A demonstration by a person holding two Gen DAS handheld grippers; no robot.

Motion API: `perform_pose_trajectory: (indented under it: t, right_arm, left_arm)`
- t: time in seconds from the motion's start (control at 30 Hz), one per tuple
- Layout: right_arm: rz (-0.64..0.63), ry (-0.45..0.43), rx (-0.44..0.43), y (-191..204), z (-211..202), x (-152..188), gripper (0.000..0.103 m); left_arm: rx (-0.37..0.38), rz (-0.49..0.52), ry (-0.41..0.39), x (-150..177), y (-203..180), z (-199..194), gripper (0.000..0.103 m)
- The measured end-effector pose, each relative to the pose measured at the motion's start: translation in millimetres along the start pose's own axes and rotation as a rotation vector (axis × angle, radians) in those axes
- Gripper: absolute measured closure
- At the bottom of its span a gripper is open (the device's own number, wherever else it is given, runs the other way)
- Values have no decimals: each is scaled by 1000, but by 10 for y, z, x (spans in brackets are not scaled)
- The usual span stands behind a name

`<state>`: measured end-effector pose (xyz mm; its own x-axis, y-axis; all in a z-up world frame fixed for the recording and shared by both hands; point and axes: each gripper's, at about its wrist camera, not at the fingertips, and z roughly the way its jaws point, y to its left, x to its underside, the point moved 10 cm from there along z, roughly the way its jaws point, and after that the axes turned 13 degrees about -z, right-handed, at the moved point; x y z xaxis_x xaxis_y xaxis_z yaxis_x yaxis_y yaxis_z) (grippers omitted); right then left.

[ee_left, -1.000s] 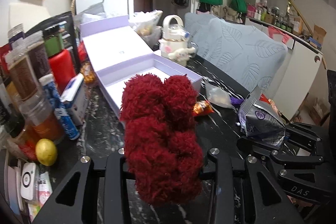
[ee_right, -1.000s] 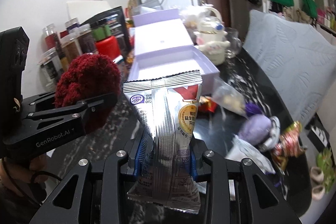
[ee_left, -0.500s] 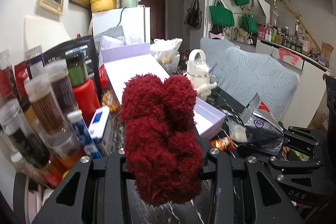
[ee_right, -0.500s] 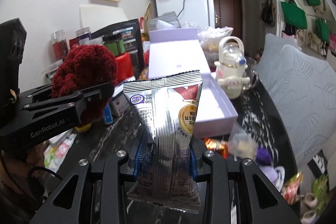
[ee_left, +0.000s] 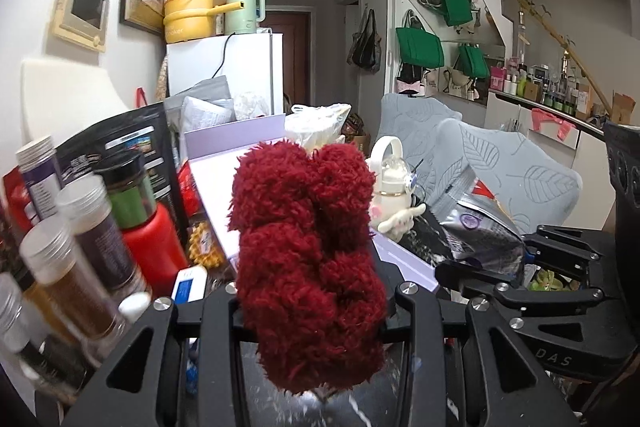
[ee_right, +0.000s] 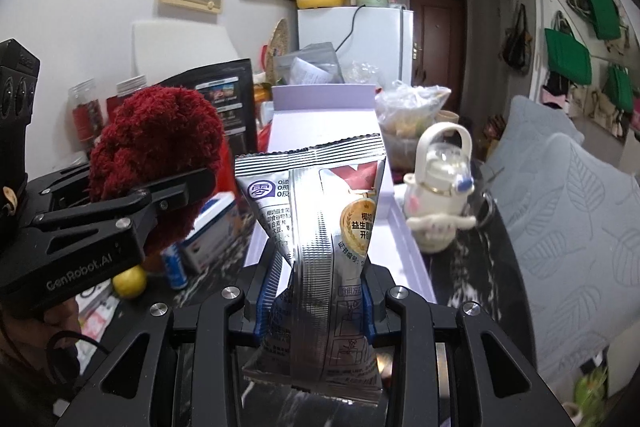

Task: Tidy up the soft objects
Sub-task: 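Carry the red plush and silver packet toward the open lavender box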

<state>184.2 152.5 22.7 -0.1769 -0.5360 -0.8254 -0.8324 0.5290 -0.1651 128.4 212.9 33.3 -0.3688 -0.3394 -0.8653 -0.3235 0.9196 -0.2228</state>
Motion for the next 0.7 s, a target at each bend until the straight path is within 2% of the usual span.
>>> perform_pose_trajectory:
  t: [0.23,0.5,0.7]
  right_arm:
    - [-36,15,29,-194,320,-112,69]
    - [-22,53,41,-432,678,-84,69]
    - [-6,88,43,-576,935,-11,69]
  left_arm:
    - [10,-18,51,-41,-11,482,67]
    - [-22,-28,90,-76,50,963,67]
    - [-38,-61,151,-29,145,1329,67]
